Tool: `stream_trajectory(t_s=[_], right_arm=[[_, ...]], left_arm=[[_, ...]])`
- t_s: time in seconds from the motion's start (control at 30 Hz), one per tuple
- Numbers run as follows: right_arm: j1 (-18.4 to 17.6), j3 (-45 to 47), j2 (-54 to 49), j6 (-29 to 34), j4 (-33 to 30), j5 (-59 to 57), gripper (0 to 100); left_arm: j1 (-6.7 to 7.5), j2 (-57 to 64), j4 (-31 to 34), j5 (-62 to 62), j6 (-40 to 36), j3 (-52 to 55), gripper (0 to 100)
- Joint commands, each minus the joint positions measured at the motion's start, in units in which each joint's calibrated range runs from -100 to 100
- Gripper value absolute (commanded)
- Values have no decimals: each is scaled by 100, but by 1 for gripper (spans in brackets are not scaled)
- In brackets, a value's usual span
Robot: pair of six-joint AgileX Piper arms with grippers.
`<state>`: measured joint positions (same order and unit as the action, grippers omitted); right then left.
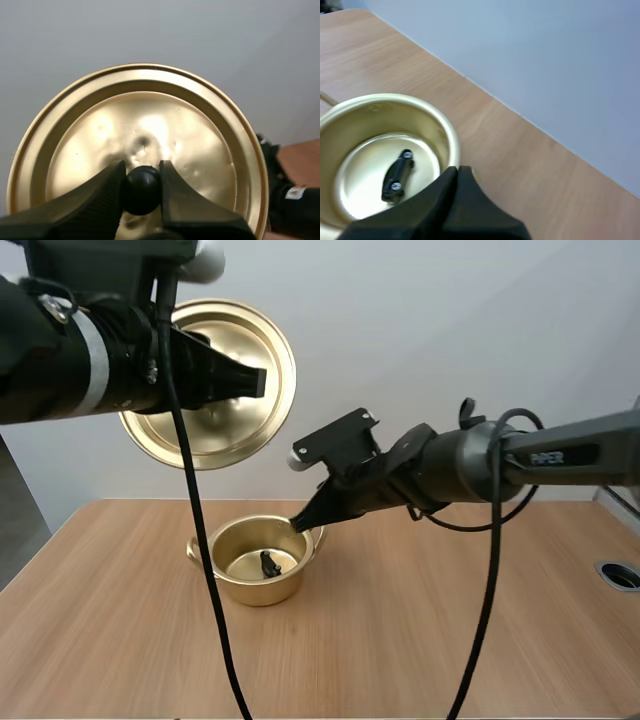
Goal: Open the pot, put the car inside, and close it
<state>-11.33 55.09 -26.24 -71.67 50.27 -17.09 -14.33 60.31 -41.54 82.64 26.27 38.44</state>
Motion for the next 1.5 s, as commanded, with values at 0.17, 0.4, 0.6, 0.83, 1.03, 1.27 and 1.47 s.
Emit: stream_trajectory(t_s=[0.17, 0.4, 0.6, 0.83, 1.03, 1.27, 1.47], right_arm=[[1637, 714, -2679, 14, 124, -642, 0], [2118, 929, -4130, 14, 96, -2689, 0], [2133, 929, -4185, 569, -390, -2911, 0], [2221, 929, -4250, 659, -486, -3059, 0], [2263, 929, -4250, 659, -494, -3145, 0], [2263, 929, -4250, 659, -494, -3220, 0], [2263, 929, -4224, 659, -494, -3350, 0]], left_arm=[[36, -1451, -79, -55, 615, 761, 0], [521, -3076, -71, -749, 1099, 761, 0], [1091, -3939, 702, -2152, 923, 761, 0], [1350, -4769, 885, -2686, 923, 616, 0], [1350, -5175, 926, -2604, 923, 453, 0], [1350, -5449, 950, -2540, 981, 453, 0], [1350, -5449, 903, -2564, 1147, 453, 16]])
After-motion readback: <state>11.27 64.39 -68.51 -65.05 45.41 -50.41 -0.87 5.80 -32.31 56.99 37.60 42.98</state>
